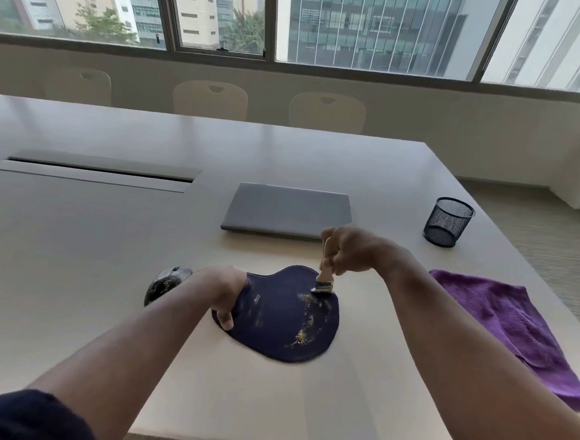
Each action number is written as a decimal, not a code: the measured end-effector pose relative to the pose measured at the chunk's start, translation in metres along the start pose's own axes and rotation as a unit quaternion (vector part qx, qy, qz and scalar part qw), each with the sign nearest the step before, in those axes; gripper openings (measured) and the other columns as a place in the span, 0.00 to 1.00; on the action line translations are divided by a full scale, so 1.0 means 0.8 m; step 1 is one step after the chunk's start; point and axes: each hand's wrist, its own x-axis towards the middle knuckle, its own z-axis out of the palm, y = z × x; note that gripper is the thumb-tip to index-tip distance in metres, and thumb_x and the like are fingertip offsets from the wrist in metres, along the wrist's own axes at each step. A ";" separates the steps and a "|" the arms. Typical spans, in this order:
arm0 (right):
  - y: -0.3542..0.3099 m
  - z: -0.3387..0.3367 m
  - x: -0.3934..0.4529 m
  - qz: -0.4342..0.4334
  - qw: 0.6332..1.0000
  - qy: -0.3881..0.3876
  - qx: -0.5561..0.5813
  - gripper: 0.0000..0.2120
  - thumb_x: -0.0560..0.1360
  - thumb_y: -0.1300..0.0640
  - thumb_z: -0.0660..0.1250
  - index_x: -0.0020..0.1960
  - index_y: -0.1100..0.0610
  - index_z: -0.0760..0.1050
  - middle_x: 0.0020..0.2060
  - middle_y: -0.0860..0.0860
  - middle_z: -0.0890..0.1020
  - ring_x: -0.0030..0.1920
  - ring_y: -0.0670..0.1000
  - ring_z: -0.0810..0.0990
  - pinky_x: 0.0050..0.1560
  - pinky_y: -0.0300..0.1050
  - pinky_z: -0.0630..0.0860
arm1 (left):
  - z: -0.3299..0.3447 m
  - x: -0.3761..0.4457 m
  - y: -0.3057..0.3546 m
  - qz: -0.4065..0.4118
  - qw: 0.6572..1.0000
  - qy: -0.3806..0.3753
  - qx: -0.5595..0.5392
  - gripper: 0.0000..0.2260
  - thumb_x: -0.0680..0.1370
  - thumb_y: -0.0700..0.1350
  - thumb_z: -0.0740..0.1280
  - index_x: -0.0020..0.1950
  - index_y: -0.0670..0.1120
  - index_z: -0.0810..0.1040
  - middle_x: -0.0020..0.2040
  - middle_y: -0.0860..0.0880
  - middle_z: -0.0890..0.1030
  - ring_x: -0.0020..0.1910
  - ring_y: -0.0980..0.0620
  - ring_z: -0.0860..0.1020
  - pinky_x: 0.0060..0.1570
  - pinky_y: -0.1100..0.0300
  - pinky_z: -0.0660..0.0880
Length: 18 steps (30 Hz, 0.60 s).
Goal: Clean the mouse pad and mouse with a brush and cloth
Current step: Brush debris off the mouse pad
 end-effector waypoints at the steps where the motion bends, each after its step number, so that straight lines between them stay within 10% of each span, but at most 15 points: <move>1: 0.001 -0.001 0.000 0.008 1.000 -0.016 0.011 0.12 0.73 0.70 0.69 0.38 0.56 0.73 0.40 0.56 0.85 0.42 0.57 0.86 0.46 0.51 0.83 | 0.000 0.000 -0.001 0.001 1.000 0.000 -0.004 0.32 0.67 0.48 0.80 0.67 0.48 0.72 0.63 0.48 0.77 0.61 0.45 0.76 0.59 0.56 0.73; 18: -0.010 0.022 -0.007 -0.009 0.994 0.094 0.050 0.14 0.72 0.68 0.68 0.35 0.53 0.69 0.42 0.58 0.85 0.45 0.61 0.84 0.48 0.59 0.82 | 0.002 0.002 -0.002 0.003 1.000 0.001 -0.005 0.30 0.66 0.49 0.81 0.65 0.46 0.76 0.61 0.47 0.79 0.59 0.44 0.78 0.59 0.54 0.75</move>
